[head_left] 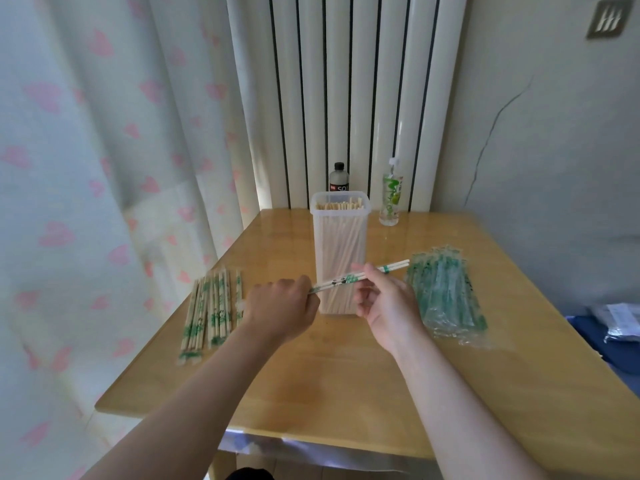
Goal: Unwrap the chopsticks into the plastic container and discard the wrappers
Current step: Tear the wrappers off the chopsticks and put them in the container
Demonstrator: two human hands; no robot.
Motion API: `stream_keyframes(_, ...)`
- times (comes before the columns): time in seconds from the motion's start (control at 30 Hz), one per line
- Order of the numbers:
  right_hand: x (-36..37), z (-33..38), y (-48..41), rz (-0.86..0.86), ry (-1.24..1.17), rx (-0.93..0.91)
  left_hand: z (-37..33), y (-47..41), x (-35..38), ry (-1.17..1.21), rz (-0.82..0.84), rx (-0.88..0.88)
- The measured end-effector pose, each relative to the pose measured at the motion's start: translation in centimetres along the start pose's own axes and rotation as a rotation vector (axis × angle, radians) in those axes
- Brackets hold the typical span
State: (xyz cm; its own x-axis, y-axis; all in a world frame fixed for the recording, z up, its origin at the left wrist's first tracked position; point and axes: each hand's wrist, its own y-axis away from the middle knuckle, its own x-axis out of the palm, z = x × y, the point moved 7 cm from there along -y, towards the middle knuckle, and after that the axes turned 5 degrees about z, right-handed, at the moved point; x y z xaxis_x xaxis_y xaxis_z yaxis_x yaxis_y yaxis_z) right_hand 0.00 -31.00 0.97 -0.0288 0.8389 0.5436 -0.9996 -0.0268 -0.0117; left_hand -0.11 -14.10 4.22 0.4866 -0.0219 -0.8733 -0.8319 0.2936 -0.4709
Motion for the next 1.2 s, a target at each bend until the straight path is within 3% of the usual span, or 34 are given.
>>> stream_keyframes(0.63, 0.1, 0.9, 0.9, -0.095, -0.039, -0.046, 2.8, -0.2, -2.2, -0.049, -0.197, 0.072)
stream_keyframes(0.93, 0.2, 1.3, 1.9, -0.153, -0.179, -0.05, 1.8, -0.1, -3.7, -0.066, -0.19, 0.104)
stream_keyframes(1.2, -6.3, 3.3, 1.8, -0.323, -0.23, -0.103, 5.8, 1.3, -4.6, 0.021, -0.209, -0.06)
